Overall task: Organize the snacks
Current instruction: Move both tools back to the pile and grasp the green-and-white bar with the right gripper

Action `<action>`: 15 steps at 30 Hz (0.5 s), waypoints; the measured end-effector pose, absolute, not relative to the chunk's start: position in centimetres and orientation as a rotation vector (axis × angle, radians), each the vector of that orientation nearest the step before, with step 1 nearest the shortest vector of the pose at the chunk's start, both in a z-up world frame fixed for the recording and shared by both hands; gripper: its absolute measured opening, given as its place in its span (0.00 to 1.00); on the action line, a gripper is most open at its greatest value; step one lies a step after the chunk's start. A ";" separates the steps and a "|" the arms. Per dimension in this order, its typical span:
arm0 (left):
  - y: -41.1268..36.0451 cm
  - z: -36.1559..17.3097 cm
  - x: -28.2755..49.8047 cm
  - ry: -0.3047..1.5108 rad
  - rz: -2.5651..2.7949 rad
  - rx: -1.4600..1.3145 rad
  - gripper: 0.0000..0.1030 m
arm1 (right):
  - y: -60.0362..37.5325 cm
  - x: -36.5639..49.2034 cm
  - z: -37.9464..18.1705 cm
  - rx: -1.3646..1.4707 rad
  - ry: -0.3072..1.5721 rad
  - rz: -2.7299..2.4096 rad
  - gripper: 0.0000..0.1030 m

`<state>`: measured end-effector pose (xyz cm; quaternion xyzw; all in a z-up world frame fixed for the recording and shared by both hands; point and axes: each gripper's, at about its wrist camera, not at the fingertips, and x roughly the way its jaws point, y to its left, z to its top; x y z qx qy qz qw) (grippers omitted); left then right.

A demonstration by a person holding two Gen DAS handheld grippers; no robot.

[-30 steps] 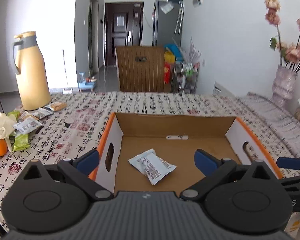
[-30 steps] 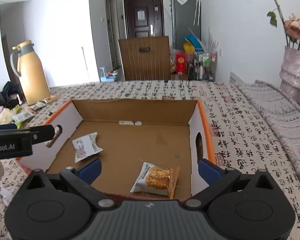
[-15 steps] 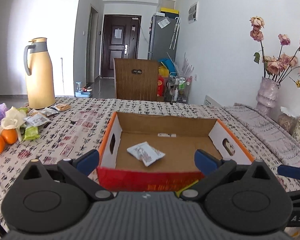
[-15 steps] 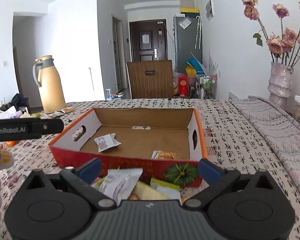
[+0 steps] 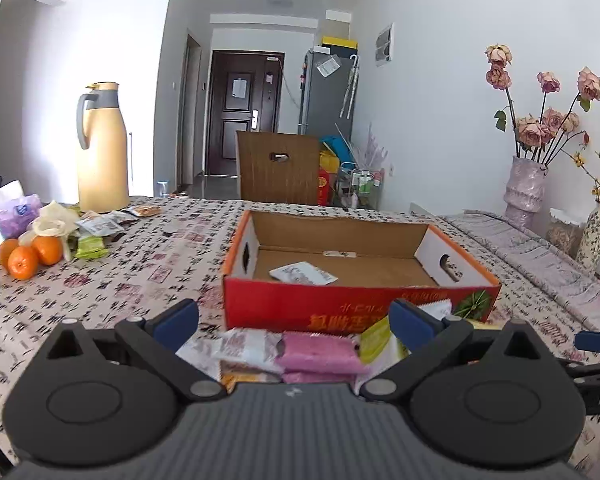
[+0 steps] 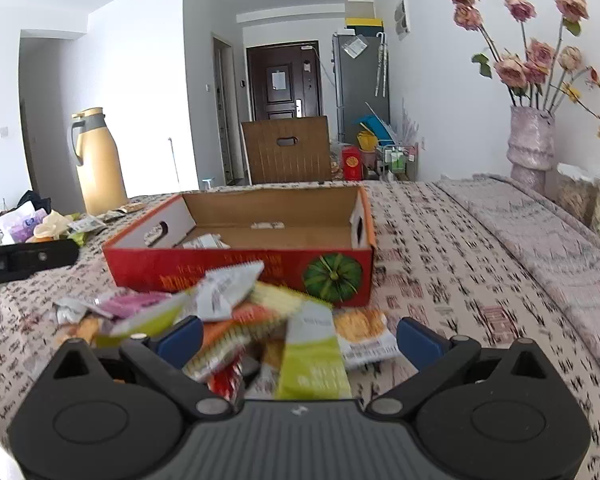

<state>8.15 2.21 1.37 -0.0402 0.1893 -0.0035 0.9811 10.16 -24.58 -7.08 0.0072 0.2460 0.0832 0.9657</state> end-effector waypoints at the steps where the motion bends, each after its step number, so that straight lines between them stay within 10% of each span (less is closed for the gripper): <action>1: 2.3 1.2 7.9 0.385 -0.008 -0.084 1.00 | -24.8 9.9 -7.4 0.018 0.501 0.160 1.00; 15: 2.5 -0.4 7.4 0.399 -0.036 -0.080 1.00 | -25.2 12.1 -8.4 -0.004 0.558 0.172 0.75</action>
